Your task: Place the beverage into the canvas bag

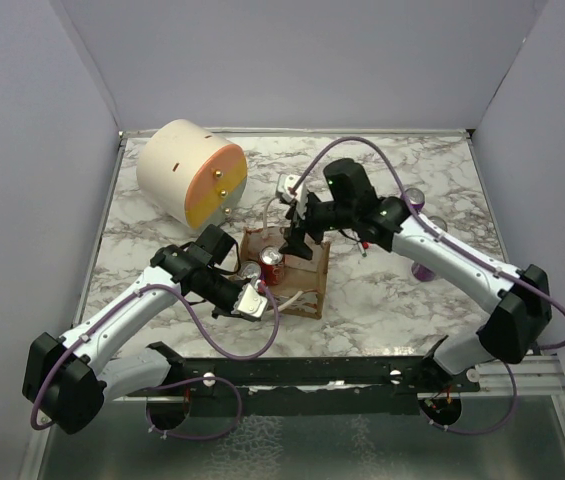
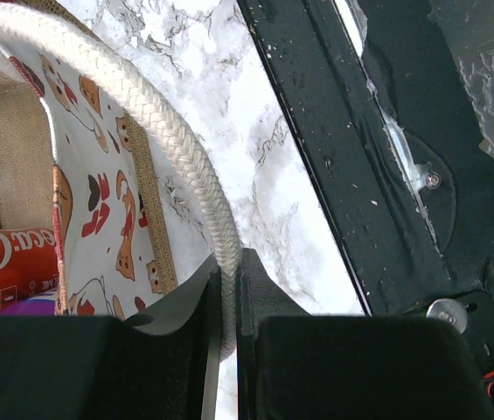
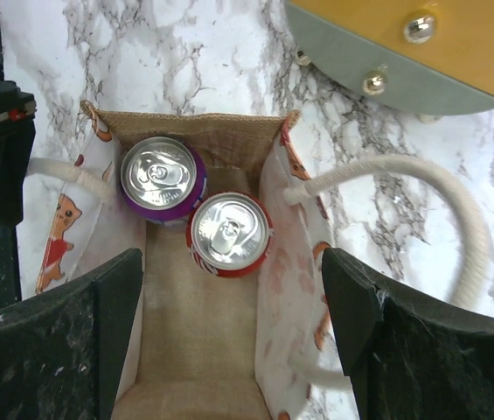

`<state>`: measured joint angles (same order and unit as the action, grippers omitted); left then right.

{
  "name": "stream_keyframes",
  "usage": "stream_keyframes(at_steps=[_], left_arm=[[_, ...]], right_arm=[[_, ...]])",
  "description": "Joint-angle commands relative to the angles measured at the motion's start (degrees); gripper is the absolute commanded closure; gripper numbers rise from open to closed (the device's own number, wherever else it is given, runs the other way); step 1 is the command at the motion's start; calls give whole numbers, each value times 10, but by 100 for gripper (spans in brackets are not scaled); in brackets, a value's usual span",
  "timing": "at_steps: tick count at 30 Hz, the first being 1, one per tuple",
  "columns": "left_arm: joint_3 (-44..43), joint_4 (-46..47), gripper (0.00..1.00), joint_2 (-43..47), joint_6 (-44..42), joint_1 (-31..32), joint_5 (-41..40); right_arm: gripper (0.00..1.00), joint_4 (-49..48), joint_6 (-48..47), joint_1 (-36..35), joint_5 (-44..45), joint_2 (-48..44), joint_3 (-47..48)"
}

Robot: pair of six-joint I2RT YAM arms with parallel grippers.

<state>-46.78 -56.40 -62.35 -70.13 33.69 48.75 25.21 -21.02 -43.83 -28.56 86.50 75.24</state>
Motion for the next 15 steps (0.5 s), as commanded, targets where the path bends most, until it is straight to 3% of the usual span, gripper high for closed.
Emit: stream_keyframes(at_steps=[1, 9, 15], left_arm=[[-5, -2, 91, 0, 0, -6, 12], [-13, -6, 91, -5, 21, -1, -23], [-7, -9, 91, -7, 33, 8, -58]], right_arm=[[18, 35, -39, 52, -71, -68, -14], [18, 51, -29, 222, -109, -175, -64], [18, 54, 11, 349, -54, -222, -111]])
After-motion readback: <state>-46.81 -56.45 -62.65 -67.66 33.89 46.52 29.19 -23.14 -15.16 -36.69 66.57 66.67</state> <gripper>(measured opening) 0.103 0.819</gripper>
